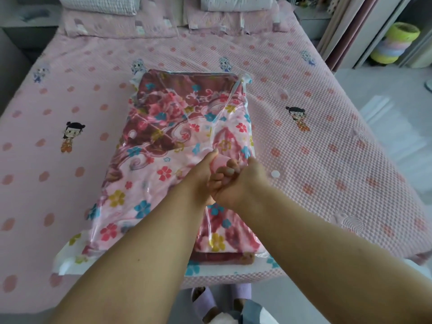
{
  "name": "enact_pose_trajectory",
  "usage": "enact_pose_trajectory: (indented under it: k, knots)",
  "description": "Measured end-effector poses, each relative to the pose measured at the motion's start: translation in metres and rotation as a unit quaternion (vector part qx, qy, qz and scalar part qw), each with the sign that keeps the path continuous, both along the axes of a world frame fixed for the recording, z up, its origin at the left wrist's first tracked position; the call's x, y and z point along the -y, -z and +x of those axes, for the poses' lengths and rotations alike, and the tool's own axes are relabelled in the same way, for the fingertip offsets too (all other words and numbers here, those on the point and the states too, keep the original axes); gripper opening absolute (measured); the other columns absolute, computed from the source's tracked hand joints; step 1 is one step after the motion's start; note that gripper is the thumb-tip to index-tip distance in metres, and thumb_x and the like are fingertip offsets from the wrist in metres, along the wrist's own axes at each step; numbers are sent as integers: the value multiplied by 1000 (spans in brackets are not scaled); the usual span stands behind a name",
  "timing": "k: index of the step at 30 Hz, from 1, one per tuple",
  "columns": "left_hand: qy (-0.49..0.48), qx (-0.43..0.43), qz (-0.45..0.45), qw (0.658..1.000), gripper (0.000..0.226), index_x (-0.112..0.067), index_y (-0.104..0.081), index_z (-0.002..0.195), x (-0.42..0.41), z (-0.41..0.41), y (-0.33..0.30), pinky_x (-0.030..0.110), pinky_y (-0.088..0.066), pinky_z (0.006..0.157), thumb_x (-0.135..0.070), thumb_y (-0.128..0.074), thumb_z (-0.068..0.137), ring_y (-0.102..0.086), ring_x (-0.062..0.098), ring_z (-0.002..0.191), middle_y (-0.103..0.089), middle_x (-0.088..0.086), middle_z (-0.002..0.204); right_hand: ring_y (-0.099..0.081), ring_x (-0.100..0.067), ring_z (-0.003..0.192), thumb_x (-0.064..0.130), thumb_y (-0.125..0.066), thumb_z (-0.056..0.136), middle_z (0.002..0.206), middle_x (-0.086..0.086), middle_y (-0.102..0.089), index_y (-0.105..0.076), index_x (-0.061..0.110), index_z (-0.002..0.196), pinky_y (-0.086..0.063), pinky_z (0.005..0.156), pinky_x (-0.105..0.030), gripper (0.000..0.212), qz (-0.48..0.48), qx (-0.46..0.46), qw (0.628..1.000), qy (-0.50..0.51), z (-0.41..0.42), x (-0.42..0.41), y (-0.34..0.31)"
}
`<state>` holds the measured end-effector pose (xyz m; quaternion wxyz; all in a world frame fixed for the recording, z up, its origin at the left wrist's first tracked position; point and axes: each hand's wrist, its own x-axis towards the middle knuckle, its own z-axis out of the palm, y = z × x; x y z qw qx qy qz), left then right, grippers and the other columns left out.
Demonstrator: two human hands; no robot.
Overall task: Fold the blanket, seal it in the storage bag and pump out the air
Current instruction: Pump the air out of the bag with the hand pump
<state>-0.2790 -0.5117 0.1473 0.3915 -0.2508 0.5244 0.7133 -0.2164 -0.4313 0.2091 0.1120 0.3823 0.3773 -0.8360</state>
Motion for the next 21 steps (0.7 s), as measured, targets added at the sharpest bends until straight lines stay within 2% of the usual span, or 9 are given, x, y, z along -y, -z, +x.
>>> enact_pose_trajectory:
  k: [4,7,8,9,10,12,15,17,21]
  knots:
    - [-58,36,-44,997,49,-14,-63,78,3,8,9,14,-30,37,-63,-65,77,-41,7,28,-52,-2,44,-26,-14,46,62,-27,93,48,2,-24,-27,16,45,-23,46,-20,66,-131,40,991,-4,49,0,-22]
    - [-55,27,-48,997,46,-15,-60,80,0,8,9,14,-34,47,-61,-63,80,-42,7,28,-53,-1,44,-26,-14,43,64,-28,92,45,3,-24,-27,16,44,-22,45,-20,67,-123,57,990,27,43,-3,-14]
    - [-27,23,-36,999,50,-11,-60,78,-1,9,4,14,-26,43,-61,-56,85,-42,7,27,-52,-1,42,-27,-14,42,64,-27,92,45,3,-25,-28,17,45,-22,45,-20,67,-115,61,991,40,29,1,-9]
    - [-11,19,-20,1000,54,-8,-57,71,-2,9,1,14,-44,33,-58,-48,91,-42,6,25,-50,-1,39,-29,-14,42,64,-26,92,44,3,-27,-29,17,46,-22,46,-21,66,-97,68,992,44,15,7,-6]
    - [-6,7,-11,1000,57,-8,-54,65,-2,8,0,3,-35,35,-55,-42,95,-42,4,24,-47,-3,34,-30,-15,41,64,-26,93,44,3,-29,-30,18,46,-23,46,-21,66,-70,69,995,36,3,10,-4]
    - [-8,-4,-26,1000,59,-10,-58,62,0,5,6,9,-38,32,-56,-41,96,-47,3,27,-50,-4,33,-29,-14,42,61,-24,94,44,3,-30,-31,18,46,-23,48,-21,65,14,9,1000,1,8,2,3]
    - [-44,15,-59,997,56,-11,-67,86,0,6,8,16,-34,39,-66,-57,80,-50,8,37,-58,-2,47,-25,-13,47,62,-26,93,47,3,-24,-27,17,46,-21,48,-20,65,-111,7,994,-9,44,0,-18]
    - [-64,15,-67,996,47,-15,-61,85,-1,6,8,16,-27,41,-62,-58,82,-44,6,32,-52,-4,42,-24,-13,46,64,-29,92,47,4,-22,-26,17,45,-20,46,-20,66,-119,45,992,18,57,-2,-23]
    - [-9,14,-40,999,56,-12,-60,66,-2,6,-1,9,-33,33,-60,-45,91,-42,4,26,-48,-4,34,-26,-13,45,63,-26,93,44,4,-26,-30,18,43,-19,48,-22,68,-97,58,992,59,15,7,-7]
